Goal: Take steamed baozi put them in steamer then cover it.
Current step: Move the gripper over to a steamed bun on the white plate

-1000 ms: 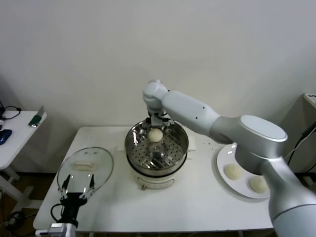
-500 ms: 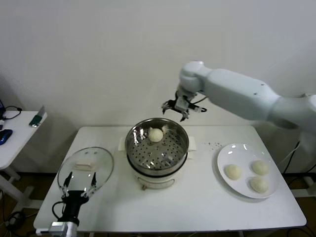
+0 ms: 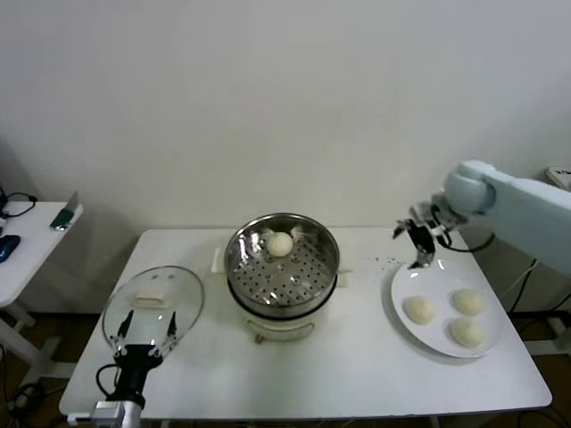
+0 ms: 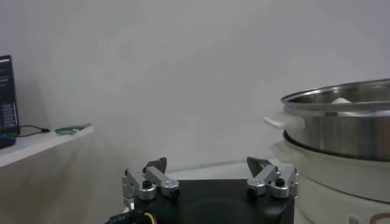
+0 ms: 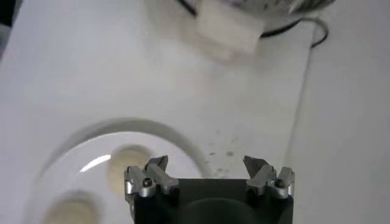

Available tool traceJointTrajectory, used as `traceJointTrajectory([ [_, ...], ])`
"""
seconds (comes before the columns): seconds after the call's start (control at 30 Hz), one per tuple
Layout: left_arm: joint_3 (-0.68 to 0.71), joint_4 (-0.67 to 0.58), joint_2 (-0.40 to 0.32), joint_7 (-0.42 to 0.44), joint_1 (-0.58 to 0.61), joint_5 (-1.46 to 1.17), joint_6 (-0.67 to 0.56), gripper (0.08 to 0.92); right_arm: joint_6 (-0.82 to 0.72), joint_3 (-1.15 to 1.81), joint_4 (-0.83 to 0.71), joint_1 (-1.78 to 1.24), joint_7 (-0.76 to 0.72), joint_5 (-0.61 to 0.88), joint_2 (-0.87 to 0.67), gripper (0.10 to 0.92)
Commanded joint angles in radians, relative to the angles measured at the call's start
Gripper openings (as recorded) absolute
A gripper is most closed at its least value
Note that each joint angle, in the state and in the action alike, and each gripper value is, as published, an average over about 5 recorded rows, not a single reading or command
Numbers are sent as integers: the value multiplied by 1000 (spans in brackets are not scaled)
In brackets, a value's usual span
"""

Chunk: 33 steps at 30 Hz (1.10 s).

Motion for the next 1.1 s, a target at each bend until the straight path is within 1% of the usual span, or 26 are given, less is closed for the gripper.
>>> traceJointTrajectory([
  [0.03, -7, -3, -3, 1, 3, 13, -2, 823, -88, 139, -65, -274, -2, -33, -90, 823],
  [0.33, -10, 6, -7, -1, 3, 17, -2, 823, -52, 205, -198, -334, 6, -62, 39, 823],
  [0.6, -16, 17, -7, -2, 0, 17, -2, 823, -47, 192, -232, -327, 2, -63, 96, 823],
  [0.87, -20, 22, -6, -5, -4, 17, 0, 823, -33, 163, -252, -305, -18, -63, 111, 823],
  [0.97, -19, 24, -7, -5, -5, 18, -1, 823, -25, 160, -265, -300, -21, -66, 117, 798],
  [1.1, -17, 25, -9, -6, -5, 19, -1, 823, -21, 159, -271, -297, -24, -66, 121, 720],
])
